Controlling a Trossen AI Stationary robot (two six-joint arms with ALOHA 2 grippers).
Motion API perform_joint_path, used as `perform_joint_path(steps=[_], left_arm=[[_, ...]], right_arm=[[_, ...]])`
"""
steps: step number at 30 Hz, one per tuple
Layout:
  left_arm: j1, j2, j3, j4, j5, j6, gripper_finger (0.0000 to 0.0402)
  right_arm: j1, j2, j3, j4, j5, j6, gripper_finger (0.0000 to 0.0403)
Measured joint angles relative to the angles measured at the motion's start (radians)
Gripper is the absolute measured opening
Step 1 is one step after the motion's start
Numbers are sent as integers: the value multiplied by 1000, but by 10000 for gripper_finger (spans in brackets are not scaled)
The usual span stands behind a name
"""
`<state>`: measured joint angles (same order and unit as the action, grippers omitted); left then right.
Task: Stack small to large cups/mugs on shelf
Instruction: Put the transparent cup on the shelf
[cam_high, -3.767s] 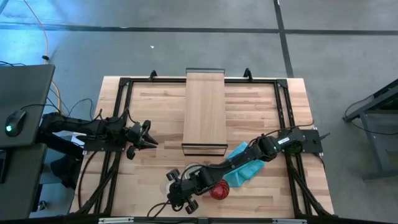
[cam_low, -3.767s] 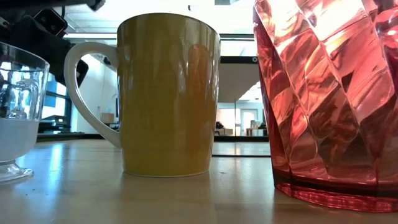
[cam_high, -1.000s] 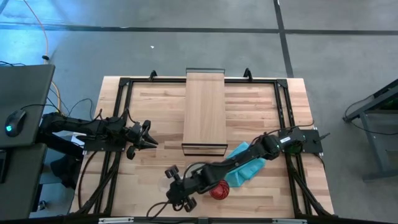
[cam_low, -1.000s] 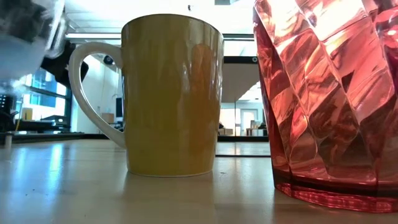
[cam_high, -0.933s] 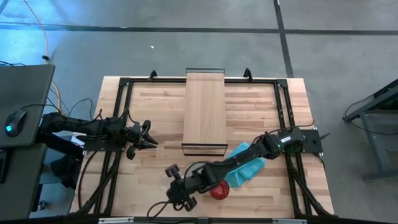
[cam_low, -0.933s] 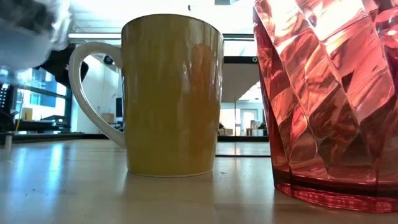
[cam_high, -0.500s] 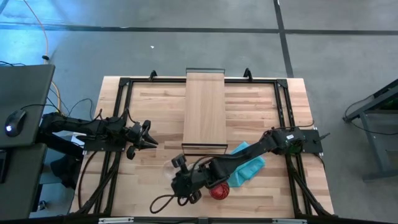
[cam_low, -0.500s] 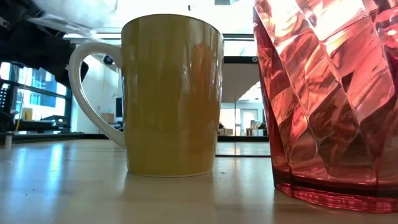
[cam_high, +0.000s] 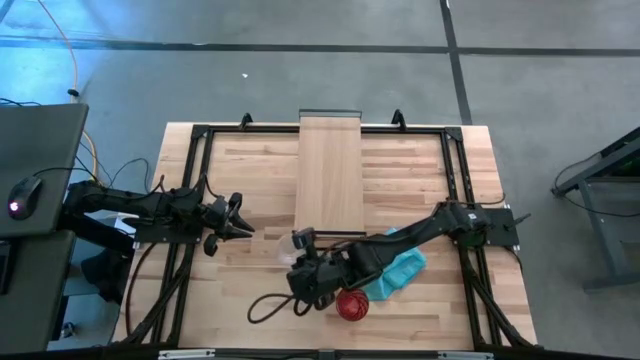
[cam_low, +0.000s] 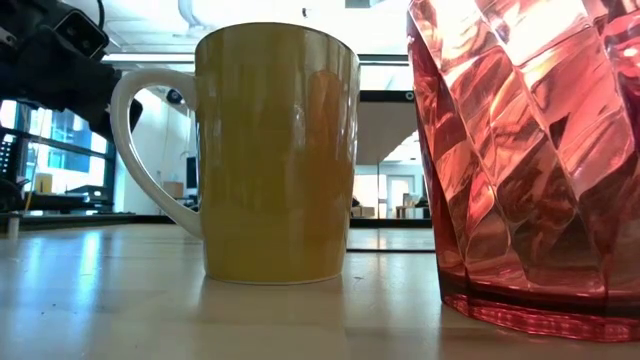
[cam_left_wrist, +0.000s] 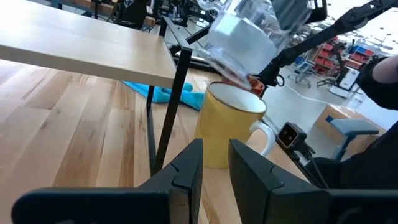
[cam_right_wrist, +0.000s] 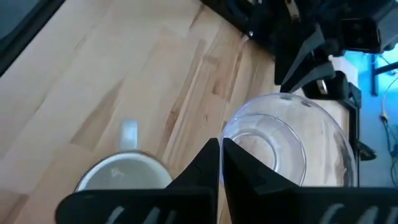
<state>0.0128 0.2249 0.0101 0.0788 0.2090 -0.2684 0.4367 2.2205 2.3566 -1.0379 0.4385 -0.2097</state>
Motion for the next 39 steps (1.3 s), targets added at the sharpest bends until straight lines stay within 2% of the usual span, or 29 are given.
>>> perform_joint_path(steps=[17, 25, 34, 39], left_arm=[[0, 0, 0, -9, -1, 10, 67], [0, 0, 0, -34, -1, 10, 67], [0, 0, 0, -34, -1, 11, 67], [0, 0, 0, -33, -1, 13, 67]], right_arm=[[-36, -71, 0, -37, 53, 5, 0], [-93, -117, 0, -141, 57, 100, 0], [-216, -196, -1, -202, -92, 234, 0], [-299, -248, 0, -197, -203, 240, 0]])
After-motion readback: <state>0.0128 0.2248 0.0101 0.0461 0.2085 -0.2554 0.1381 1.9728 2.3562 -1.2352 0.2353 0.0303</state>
